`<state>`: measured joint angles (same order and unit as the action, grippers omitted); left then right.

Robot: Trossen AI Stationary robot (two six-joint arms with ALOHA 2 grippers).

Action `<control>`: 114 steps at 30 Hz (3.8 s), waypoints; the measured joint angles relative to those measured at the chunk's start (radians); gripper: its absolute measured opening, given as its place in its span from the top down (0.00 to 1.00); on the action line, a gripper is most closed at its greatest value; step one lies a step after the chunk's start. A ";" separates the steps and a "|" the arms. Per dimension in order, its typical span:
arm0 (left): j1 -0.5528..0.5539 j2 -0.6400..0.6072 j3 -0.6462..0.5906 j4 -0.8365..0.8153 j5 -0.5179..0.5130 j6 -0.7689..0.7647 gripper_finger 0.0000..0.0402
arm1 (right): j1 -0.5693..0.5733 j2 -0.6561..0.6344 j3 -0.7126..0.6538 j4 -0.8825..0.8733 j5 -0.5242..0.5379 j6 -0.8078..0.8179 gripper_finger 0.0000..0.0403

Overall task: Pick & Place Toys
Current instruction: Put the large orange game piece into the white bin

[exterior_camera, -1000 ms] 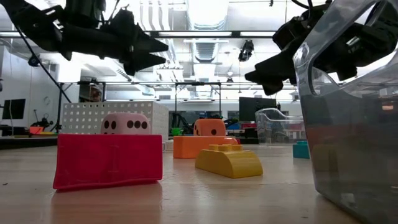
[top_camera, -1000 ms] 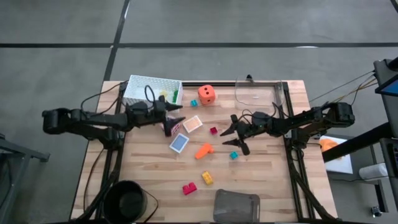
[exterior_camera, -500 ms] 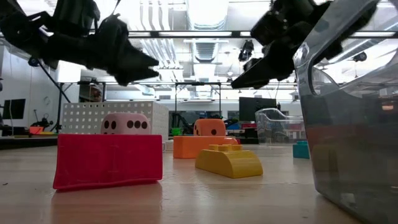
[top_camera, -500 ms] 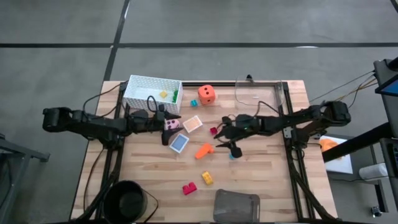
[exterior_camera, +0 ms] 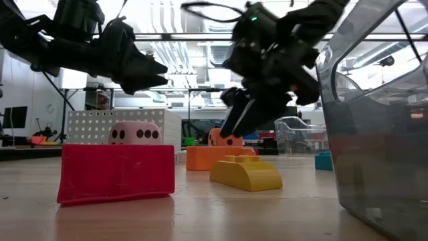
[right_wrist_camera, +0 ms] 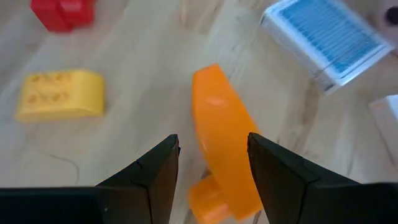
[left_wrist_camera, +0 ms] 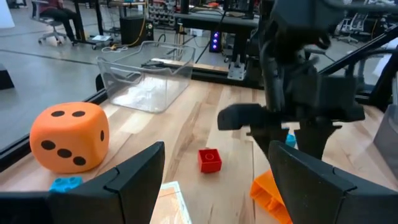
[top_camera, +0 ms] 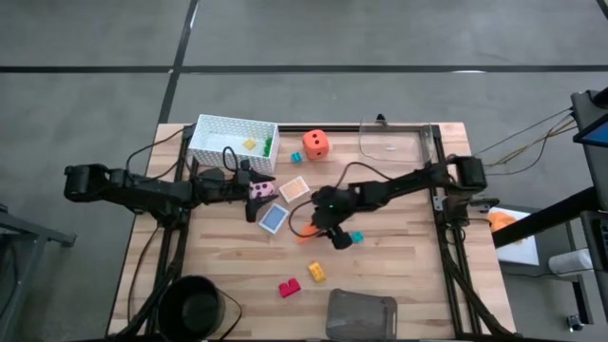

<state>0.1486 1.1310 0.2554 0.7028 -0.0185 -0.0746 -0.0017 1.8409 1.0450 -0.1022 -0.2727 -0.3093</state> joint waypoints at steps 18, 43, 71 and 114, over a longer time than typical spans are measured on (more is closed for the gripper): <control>0.000 -0.001 0.000 -0.005 0.000 0.020 0.28 | 0.024 0.166 0.274 -0.300 0.097 -0.083 0.52; 0.002 -0.003 0.000 -0.015 -0.013 0.035 0.28 | 0.081 0.108 0.368 -0.475 0.178 -0.024 0.12; 0.002 -0.004 0.000 -0.057 -0.018 0.079 0.28 | 0.075 0.224 0.375 -0.490 0.303 0.039 0.45; -0.002 -0.305 -0.158 0.042 0.146 0.070 0.28 | -0.036 0.135 0.105 0.598 0.056 0.177 0.60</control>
<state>0.1463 0.8265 0.0971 0.7449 0.1280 -0.0044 -0.0377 1.9762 1.1500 0.4955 -0.2167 -0.1326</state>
